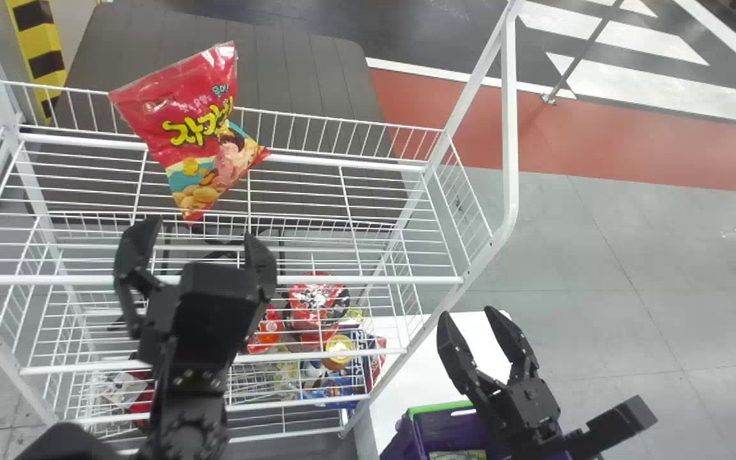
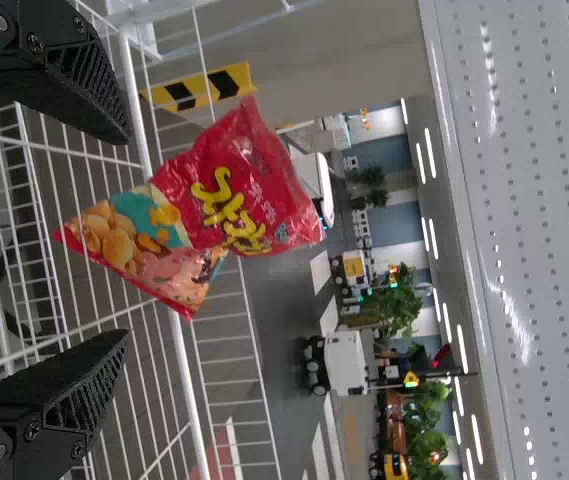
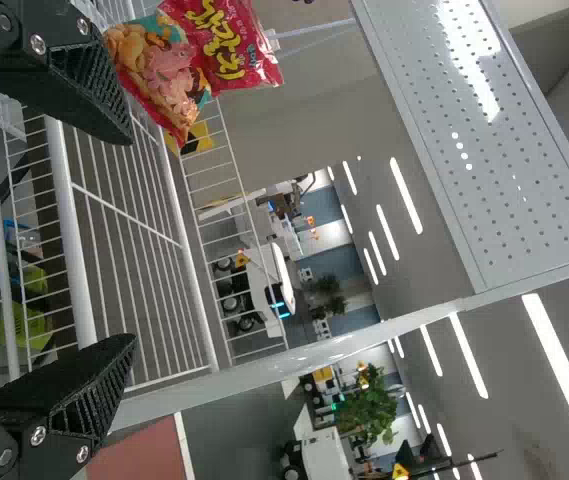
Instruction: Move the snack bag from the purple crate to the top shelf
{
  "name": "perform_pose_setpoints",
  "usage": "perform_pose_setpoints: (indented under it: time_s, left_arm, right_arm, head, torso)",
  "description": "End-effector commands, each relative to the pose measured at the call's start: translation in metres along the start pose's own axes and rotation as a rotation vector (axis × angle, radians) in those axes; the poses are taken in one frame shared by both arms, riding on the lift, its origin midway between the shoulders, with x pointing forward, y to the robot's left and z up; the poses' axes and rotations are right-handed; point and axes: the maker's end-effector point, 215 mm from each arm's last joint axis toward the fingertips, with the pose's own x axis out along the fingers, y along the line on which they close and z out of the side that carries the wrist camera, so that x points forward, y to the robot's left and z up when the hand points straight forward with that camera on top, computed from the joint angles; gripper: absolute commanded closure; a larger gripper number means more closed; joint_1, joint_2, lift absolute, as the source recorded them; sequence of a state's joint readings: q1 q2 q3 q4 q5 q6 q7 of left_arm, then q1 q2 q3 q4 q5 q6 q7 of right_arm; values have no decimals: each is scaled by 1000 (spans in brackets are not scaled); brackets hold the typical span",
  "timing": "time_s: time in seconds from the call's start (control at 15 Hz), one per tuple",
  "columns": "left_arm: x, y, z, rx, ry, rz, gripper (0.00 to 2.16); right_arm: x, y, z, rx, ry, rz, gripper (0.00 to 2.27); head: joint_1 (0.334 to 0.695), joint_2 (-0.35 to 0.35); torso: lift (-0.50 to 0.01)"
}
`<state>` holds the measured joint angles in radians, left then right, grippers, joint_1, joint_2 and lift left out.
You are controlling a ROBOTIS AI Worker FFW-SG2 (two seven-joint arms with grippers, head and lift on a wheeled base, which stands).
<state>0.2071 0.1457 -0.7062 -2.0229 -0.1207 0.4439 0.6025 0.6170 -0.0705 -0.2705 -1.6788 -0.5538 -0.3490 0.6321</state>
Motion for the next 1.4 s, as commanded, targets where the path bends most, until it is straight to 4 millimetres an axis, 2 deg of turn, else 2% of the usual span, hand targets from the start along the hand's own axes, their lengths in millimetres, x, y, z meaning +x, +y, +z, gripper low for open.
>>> perform_pose_setpoints:
  time_s: [0.0, 0.47, 0.73, 0.8, 1.0, 1.13, 1.2, 1.33]
  left_arm:
    - [23, -10, 6, 18, -1, 4, 151]
    - [55, -13, -1, 60, 23, -15, 151]
    - [67, -36, 10, 51, 50, -21, 151]
    - [73, -37, 6, 67, 56, -14, 151]
    - [90, -28, -10, 146, 70, 41, 151]
    - [103, -10, -17, 194, 74, 117, 157]
    - [110, -1, -17, 206, 75, 147, 157]
    - [121, 3, -9, 201, 67, 158, 171]
  right_arm:
    - [-3, -2, -1, -4, 0, -5, 130]
    - [-9, -8, -3, 1, -1, -10, 130]
    - [-11, -11, -7, 3, 4, -16, 130]
    - [-12, -11, -5, -2, -2, -17, 130]
    - [-16, -12, -5, -6, 1, -17, 130]
    - [-17, -12, -6, -7, 4, -16, 130]
    - [-17, -11, -6, -8, 5, -15, 130]
    - [-15, -8, -7, -6, 2, -12, 130]
  head:
    - [695, -350]
    - [695, -350]
    - [695, -350]
    - [695, -350]
    - [695, -350]
    - [695, -350]
    - [695, -350]
    - [695, -350]
  torso:
    - [1]
    - [1]
    - [1]
    - [1]
    - [1]
    - [1]
    - [1]
    - [1]
